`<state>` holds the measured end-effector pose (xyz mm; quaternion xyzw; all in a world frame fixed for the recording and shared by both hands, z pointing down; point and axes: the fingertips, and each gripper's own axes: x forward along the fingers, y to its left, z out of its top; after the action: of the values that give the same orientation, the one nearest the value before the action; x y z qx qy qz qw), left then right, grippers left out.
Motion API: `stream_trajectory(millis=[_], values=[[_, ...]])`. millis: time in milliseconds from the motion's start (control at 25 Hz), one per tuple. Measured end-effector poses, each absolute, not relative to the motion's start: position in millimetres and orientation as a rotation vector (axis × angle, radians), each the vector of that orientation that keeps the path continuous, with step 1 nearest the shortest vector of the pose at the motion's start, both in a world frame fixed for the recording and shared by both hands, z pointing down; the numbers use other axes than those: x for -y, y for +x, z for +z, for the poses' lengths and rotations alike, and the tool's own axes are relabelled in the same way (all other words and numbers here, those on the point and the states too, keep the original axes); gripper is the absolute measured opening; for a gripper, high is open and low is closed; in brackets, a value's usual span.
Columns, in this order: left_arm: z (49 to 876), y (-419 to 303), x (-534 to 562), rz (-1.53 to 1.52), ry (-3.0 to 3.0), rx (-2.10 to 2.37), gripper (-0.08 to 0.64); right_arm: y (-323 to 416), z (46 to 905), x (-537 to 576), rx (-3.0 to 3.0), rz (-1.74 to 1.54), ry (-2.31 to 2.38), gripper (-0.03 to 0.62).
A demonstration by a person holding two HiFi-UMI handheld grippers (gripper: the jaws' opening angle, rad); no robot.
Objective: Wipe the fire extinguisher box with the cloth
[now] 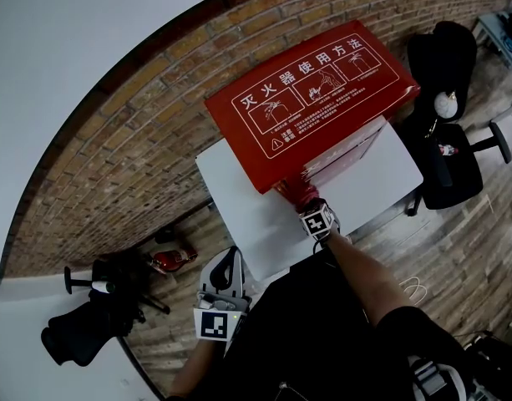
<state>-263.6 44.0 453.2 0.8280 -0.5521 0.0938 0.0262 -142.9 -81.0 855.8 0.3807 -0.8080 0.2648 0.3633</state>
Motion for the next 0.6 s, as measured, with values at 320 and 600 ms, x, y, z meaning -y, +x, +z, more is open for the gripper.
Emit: stream_trajectory(millis=[320,600], values=[[452.4,-262.5,-41.6,0.271,2.563,1.697,0.049,-147.0,845.6,78.2,2.108,0.696,0.984,0.064],[450.4,-261.3,-39.6,0.254,2.567,1.693,0.049,-146.9,829.2,78.9,2.132,0.707,1.027,0.064]])
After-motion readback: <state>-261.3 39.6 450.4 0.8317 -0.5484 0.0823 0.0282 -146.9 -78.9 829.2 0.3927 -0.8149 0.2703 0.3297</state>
